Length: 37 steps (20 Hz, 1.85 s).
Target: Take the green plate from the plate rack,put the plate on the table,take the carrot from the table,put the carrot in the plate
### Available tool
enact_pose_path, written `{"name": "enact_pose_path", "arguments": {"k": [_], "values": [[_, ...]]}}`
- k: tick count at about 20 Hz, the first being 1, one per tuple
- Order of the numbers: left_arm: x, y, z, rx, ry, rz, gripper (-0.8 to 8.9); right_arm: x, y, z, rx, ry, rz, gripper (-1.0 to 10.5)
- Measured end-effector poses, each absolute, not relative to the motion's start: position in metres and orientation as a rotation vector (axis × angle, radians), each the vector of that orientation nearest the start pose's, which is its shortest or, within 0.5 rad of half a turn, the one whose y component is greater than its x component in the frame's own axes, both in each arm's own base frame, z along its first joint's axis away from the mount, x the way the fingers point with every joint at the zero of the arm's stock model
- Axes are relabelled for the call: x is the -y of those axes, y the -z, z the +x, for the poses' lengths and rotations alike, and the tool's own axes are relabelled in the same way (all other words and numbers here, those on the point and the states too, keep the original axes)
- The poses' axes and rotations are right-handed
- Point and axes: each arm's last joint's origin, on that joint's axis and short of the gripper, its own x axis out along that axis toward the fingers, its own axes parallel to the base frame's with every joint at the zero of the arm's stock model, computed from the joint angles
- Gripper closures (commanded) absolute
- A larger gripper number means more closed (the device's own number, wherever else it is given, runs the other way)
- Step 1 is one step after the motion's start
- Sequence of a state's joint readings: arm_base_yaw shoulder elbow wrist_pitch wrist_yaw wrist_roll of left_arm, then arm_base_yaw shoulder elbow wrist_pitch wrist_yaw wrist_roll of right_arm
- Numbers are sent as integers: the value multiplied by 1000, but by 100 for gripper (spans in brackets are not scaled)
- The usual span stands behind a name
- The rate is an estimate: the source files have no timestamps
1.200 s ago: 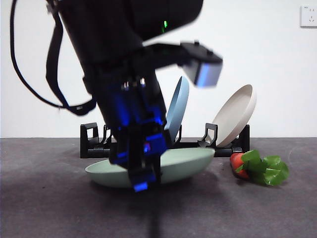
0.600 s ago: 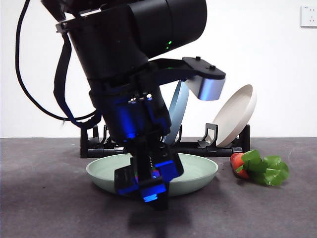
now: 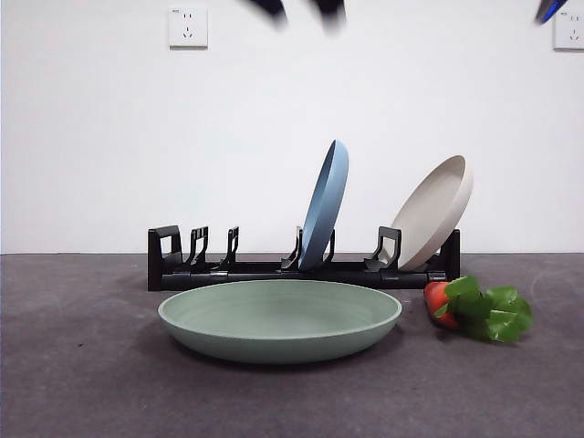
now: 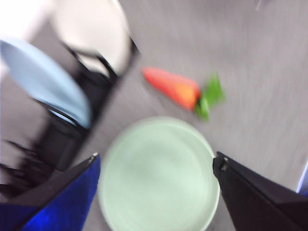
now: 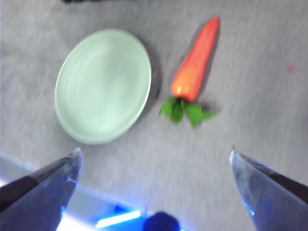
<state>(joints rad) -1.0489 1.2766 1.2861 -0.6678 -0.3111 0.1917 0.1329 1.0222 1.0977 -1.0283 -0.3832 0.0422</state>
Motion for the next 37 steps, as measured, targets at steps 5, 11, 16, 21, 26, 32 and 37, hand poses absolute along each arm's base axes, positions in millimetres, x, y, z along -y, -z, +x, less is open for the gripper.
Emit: {"name": "enact_pose_path", "arguments": {"k": [5, 11, 16, 21, 26, 32, 37], "values": [[160, -447, 102, -277, 748, 379, 417, -65, -299, 228, -1017, -411, 97, 290], [119, -468, 79, -245, 741, 284, 417, -112, -228, 284, -1127, -290, 6, 355], [115, -464, 76, -295, 735, 288, 417, -127, -188, 300, -1196, -209, -31, 357], [115, -464, 76, -298, 735, 281, 417, -128, -169, 305, -1240, -167, -44, 492], [115, -464, 76, -297, 734, 281, 417, -129, -167, 309, -1220, -166, -29, 734], [115, -464, 76, -298, 735, 281, 417, -129, -167, 309, -1220, -166, -29, 951], [115, -464, 76, -298, 735, 281, 417, -129, -167, 308, -1224, -168, -35, 963]]}}
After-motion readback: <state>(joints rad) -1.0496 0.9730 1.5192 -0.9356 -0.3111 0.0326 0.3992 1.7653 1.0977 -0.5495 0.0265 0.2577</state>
